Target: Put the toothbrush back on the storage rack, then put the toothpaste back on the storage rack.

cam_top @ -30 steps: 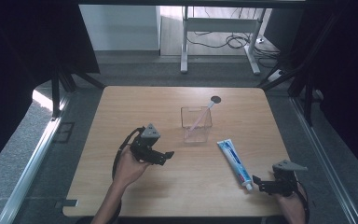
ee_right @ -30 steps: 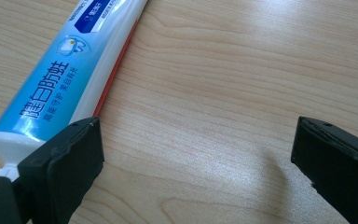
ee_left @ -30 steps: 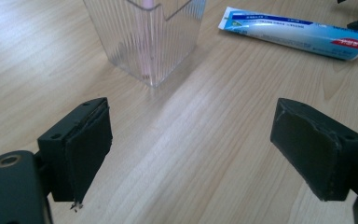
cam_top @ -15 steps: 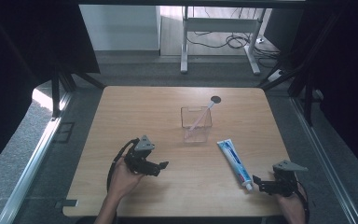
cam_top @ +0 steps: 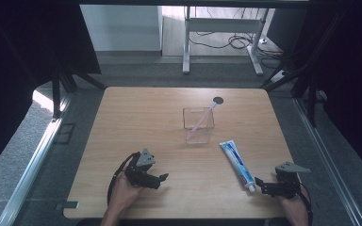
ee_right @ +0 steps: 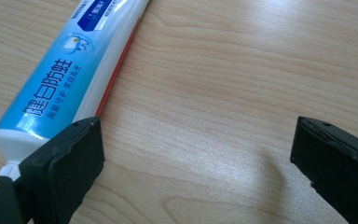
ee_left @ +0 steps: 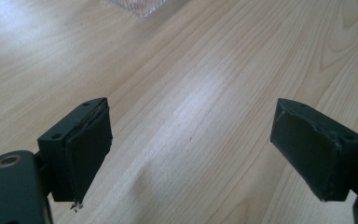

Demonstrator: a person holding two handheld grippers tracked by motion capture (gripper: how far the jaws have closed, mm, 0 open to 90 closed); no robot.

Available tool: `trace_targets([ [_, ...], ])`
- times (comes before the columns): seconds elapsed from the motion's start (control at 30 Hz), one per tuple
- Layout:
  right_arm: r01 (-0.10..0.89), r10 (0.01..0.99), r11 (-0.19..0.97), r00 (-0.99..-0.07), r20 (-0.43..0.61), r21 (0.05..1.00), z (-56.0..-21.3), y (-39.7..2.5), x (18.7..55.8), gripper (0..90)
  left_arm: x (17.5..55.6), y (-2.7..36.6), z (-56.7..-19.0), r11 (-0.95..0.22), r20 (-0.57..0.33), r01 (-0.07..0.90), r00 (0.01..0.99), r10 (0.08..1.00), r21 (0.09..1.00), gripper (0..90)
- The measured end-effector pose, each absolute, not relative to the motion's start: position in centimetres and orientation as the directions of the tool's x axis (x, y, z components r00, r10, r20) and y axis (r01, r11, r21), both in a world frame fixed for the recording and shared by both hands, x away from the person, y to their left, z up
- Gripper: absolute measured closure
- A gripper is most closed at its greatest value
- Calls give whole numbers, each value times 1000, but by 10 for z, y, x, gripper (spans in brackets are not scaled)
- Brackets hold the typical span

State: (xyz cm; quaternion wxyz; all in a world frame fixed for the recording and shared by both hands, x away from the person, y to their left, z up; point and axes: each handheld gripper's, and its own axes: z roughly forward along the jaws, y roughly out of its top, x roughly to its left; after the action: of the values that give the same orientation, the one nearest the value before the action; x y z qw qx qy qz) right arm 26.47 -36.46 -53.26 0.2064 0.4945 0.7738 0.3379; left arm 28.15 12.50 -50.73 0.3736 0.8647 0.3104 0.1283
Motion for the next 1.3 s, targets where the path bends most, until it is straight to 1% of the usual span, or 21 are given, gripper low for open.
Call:
trace_targets([
  [0.27,627,904,277,-427,25,728,-532,-365,264,31,280,125,-514,-535,-6,441,775,631,720,128],
  [0.47,649,906,284,-423,25,705,-529,-368,266,63,280,127,-517,-535,-7,444,774,634,718,129],
  [0.63,668,903,280,-427,47,690,-522,-368,267,125,279,127,-519,-542,-4,444,776,630,713,129],
  [0.73,667,898,283,-438,55,689,-519,-369,265,133,279,127,-519,-543,-5,442,779,627,714,129],
  [0.97,695,899,339,-437,-2,634,-514,-367,262,149,275,131,-522,-542,-9,447,777,629,711,130],
  [1.0,700,900,342,-436,-4,626,-513,-366,262,164,275,132,-522,-539,-10,448,776,631,713,130],
  [1.07,713,904,331,-428,9,618,-511,-365,261,222,275,133,-521,-532,-12,447,773,634,719,130],
  [1.17,726,906,312,-422,39,612,-507,-364,260,361,275,135,-520,-522,-15,445,771,636,727,131],
  [1.3,709,901,289,-429,68,644,-496,-361,258,547,275,137,-519,-513,-19,444,769,639,735,132],
])
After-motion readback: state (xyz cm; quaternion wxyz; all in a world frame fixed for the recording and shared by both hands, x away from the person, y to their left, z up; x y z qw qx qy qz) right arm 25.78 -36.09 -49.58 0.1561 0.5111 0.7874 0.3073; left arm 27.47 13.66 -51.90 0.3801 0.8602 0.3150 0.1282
